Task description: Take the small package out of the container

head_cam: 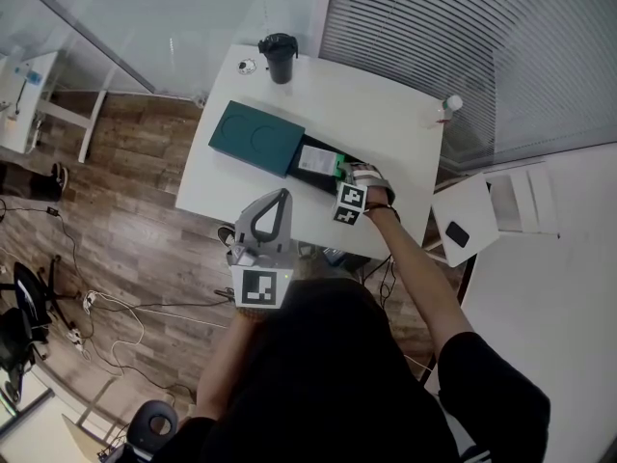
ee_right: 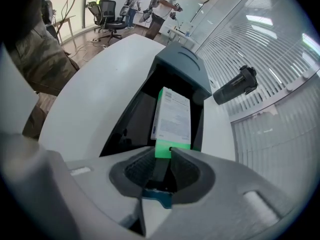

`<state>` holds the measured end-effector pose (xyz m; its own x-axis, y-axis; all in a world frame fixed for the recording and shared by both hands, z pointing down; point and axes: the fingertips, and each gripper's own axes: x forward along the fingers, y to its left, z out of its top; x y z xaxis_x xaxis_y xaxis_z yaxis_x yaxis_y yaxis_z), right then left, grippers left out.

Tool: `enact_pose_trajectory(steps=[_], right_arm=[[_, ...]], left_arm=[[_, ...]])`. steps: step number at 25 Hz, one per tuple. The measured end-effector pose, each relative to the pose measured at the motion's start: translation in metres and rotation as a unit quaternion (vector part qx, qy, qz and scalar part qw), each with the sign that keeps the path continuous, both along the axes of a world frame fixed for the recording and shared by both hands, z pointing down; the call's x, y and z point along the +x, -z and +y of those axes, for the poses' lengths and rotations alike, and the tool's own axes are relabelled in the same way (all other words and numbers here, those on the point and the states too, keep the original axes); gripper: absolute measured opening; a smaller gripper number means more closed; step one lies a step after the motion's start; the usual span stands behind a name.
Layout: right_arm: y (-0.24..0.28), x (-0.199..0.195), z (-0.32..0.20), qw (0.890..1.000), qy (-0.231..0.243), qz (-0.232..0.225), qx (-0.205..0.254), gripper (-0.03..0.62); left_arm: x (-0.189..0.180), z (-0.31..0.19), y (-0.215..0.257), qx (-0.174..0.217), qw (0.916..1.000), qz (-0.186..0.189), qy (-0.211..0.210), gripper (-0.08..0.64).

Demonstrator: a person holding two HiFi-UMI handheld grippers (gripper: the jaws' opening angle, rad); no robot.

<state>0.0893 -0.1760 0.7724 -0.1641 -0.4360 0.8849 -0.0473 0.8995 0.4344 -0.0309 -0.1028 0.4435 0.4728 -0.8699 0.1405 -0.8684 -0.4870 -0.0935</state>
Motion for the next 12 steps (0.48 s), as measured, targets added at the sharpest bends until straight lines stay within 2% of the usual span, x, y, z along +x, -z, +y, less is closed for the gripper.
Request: enact_pose_trajectory(steps=[4, 7, 9, 12], right_arm=[[0.012, -0.003, -0.002, 0.999, -0.02, -0.041, 0.012, 0.051], [0.024, -0.007, 0.001, 0.996, -0.045, -0.074, -0.004, 0.033], [0.035, -0.01, 0.003, 0.992, -0.069, -0.099, -0.027, 0.017], [0.046, -0.014, 0.014, 0.98, -0.113, -0.138, -0.092, 0.003]], left_arm=[[0.004, 0.001, 0.001, 0.002, 1.0, -0.003, -0.006, -0.002], [0.006, 0.002, 0.001, 0.005, 0.9999, -0.004, -0.008, -0.002], [0.007, 0.003, 0.001, 0.005, 1.0, 0.0, -0.008, -0.002], [0.009, 0.004, -0.001, 0.001, 0.9999, 0.004, -0.009, -0.002]])
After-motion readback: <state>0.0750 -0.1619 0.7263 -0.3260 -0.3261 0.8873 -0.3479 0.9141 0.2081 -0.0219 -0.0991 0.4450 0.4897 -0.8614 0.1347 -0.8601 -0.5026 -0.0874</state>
